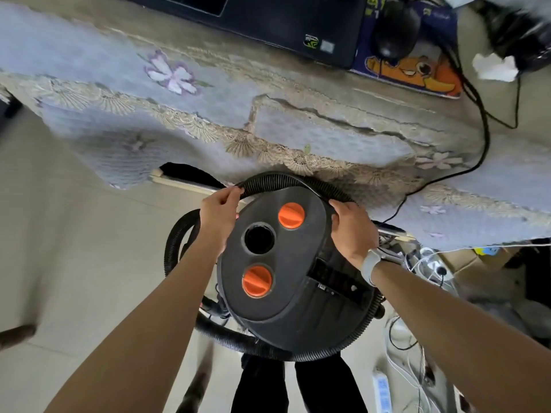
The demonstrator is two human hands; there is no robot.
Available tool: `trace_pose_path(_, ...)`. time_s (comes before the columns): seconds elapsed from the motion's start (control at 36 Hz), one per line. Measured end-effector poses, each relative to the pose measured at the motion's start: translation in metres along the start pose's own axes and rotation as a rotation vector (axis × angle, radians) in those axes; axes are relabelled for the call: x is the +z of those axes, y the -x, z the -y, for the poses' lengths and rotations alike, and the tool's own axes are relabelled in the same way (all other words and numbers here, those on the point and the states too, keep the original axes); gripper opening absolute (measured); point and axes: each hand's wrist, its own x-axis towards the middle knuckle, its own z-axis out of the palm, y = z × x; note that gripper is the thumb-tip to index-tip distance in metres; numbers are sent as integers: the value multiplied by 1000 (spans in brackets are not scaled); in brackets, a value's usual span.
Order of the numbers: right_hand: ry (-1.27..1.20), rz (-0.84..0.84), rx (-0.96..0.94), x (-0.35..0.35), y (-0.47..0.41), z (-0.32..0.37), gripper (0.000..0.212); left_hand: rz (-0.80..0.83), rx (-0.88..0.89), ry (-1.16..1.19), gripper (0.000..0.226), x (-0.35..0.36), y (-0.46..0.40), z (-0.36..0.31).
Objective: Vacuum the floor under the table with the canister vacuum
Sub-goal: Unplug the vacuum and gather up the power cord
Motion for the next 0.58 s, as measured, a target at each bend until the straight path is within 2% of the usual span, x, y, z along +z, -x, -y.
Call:
trace_pose_path(0.08,80,3,1,0,-6,-3,36,30,24,-42,21,4,-8,3)
trace_pose_path(0.19,-61,-80,90,3,-20,-11,29,-22,65,-211,15,7,-25,12)
trace_pose_path(0.31,-165,-193,116,8,-37,-11,28,-79,85,-407,27,8,-35,21)
trace_pose_path(0.44,-325,-36,71,20,-51,-13,36,64,-11,-496,38,11,-38,32)
trace_pose_path(0.58,-394,-25,-34,21,-30,-15,41,175,105,-536,49,13,-27,41)
